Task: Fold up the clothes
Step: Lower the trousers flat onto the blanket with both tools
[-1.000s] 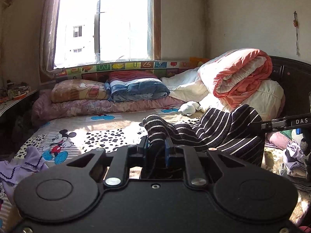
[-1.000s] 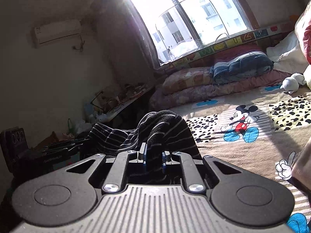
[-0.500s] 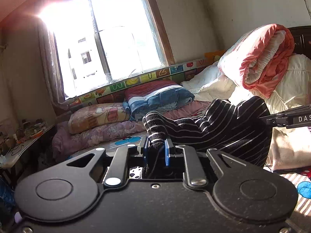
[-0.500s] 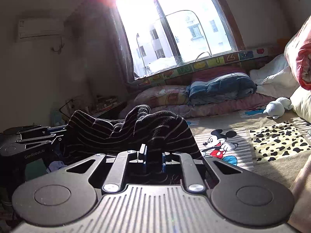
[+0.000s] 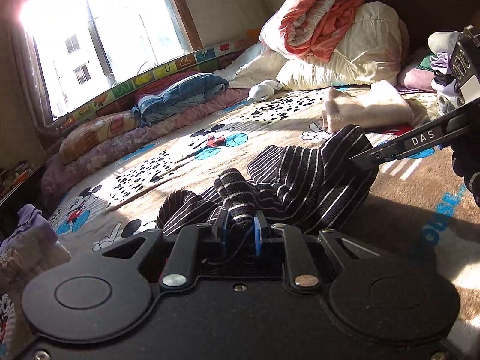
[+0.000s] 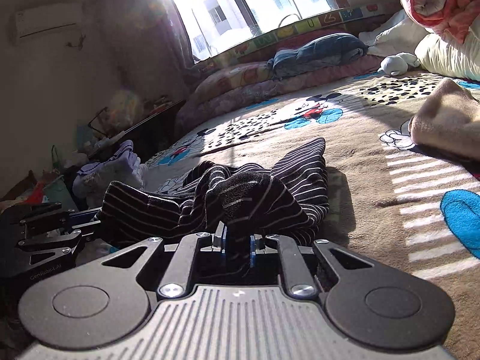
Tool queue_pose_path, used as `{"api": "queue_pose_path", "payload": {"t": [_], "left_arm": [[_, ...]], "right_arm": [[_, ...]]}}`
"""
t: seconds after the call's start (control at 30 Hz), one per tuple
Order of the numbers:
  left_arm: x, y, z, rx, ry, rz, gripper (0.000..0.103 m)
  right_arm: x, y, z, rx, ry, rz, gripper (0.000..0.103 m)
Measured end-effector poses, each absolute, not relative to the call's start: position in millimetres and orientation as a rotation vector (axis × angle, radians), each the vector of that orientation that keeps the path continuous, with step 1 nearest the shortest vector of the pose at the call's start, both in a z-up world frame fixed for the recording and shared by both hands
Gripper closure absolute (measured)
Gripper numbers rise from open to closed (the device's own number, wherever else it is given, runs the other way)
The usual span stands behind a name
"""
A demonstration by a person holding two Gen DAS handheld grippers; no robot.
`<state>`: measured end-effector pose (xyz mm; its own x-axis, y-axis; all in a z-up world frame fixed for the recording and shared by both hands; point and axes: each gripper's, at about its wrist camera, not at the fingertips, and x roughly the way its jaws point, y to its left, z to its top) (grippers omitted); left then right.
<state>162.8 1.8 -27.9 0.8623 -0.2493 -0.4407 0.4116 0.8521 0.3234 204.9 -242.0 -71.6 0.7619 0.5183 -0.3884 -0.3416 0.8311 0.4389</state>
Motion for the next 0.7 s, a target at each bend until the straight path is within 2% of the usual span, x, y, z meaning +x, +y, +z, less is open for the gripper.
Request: {"api": "queue_pose_path", "payload": {"t": [0.53, 0.63, 0.7], "left_arm": [[82.0, 13.8, -97.8, 0.266, 0.547, -0.303, 0.088], [74.2, 19.4, -102.6, 0.212, 0.604, -0.300, 0.083], [67.4, 29.8, -102.8, 0.131, 0.634, -0.290, 0.083]], "right_arm": [[105.1, -245.5, -137.5, 0.512, 0.614, 0.394, 0.087], [90.8, -249.1, -142.2, 0.549, 0.627, 0.394, 0.083], [81.2, -251.7, -142.9, 0.579, 0.627, 0.400, 0.071]]}}
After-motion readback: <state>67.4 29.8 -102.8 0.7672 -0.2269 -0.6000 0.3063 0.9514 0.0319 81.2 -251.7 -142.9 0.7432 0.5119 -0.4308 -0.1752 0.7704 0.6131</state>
